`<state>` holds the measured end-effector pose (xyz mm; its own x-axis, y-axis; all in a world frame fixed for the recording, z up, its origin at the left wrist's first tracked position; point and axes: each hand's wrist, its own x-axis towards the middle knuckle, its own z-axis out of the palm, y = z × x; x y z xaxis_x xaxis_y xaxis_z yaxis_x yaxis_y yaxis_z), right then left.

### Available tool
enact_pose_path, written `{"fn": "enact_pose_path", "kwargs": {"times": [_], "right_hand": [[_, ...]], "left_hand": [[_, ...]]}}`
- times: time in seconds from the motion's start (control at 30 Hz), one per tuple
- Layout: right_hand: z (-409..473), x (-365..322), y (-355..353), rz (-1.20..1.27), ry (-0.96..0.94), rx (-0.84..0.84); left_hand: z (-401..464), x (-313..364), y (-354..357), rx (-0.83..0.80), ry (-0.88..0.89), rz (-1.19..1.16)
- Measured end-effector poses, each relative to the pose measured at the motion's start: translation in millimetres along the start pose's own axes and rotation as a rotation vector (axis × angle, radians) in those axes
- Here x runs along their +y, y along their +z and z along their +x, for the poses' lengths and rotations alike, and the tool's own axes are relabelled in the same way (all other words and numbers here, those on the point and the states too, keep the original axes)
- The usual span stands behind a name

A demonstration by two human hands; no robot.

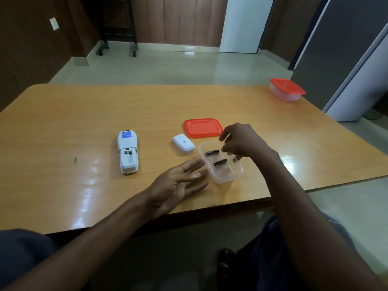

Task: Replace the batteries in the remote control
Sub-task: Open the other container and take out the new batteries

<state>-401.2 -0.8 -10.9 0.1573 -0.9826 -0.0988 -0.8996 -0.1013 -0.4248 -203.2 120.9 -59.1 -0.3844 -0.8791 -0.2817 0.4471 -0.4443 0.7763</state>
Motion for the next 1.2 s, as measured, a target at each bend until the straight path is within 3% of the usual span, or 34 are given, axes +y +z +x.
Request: {"fn": "enact_pose_path", "kwargs": {"times": [0.2,0.43,0.57,0.7,0.9,1.1,1.2], "right_hand": [[1,-4,6,0.06,-0.083,0.092],[-6,-11,12,-0.195,-0.261,0.111],[-8,-14,27,-0.405,-0.313,0.043],[-7,-19,27,-0.416,-0.319,0.077],[-16,-59,31,0.023,-0.521,0.168],[-16,-99,90,-0.23,-0.675,0.156],[-13,-99,91,-0.236,-0.665,0.141]], "left_hand": [[2,5,-2,0.086,0.074,0.057],[-8,7,-5,0.351,0.201,0.411],[-14,7,-12,0.419,0.227,0.482],[-22,10,-18,0.507,0.244,0.548],[-60,15,-34,0.629,0.349,1.351],[-84,15,-37,0.592,0.344,1.773],[-88,15,-34,0.6,0.372,1.813]]}}
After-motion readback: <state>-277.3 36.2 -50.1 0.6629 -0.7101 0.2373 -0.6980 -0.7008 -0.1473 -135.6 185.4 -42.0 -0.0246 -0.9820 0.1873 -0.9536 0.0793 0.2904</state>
